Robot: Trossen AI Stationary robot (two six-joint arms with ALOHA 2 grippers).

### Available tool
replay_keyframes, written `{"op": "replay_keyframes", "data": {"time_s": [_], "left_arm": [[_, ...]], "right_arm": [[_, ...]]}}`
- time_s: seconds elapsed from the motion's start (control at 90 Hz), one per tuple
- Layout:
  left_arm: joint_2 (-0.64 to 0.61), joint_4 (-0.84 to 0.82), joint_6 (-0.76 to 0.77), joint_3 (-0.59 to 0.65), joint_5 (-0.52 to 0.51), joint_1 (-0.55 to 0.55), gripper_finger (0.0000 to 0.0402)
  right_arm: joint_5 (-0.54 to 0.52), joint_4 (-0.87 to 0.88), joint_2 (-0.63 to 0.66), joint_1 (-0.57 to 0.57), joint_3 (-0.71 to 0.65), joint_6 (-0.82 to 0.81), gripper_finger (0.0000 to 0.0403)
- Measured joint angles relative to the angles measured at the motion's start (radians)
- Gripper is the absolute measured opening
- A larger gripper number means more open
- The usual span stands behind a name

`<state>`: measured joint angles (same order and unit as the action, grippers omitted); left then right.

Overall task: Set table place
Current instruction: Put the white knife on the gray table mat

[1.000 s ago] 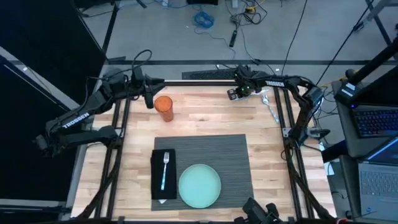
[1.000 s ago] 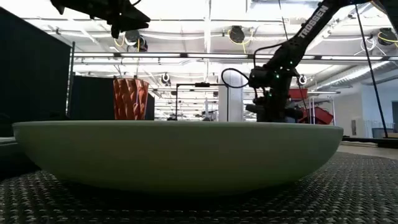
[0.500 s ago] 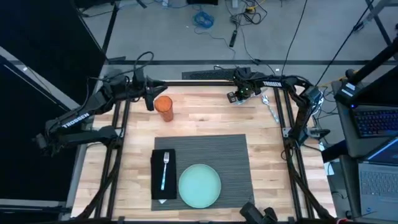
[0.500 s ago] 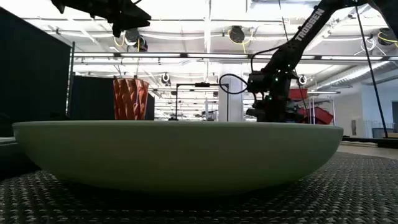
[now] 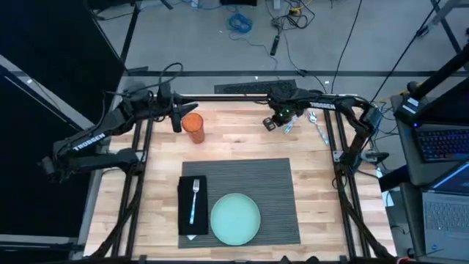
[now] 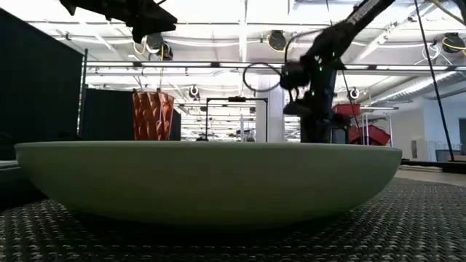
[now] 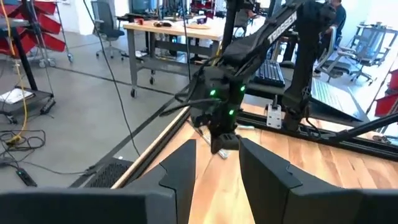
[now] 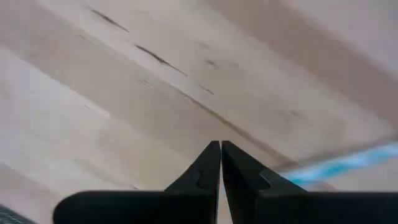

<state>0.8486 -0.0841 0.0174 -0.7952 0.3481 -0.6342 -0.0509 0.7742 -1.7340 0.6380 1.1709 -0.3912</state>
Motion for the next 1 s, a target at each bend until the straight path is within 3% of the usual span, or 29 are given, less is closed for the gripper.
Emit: {"op": "replay_keyframes", "data": {"time_s": [0.122,0.578,0.822,1.0], "left_arm": [[0.000,0.000,0.001,0.000,0.000,0.001,0.0105],[-0.001,0.022,0.001,0.000,0.052,0.009,0.0105],[-0.005,0.020,-0.009,0.000,0.063,0.009,0.0105],[-0.005,-0.007,-0.033,0.000,0.066,0.008,0.0105]], "right_arm": [[-0.002,-0.067,-0.012,0.052,0.003,0.004,0.0000],[0.046,0.026,-0.098,0.107,-0.044,0.026,0.0000],[0.047,0.020,-0.089,0.091,-0.099,-0.009,0.0000],[0.043,0.166,-0.066,0.039,-0.109,-0.038,0.0000]]}}
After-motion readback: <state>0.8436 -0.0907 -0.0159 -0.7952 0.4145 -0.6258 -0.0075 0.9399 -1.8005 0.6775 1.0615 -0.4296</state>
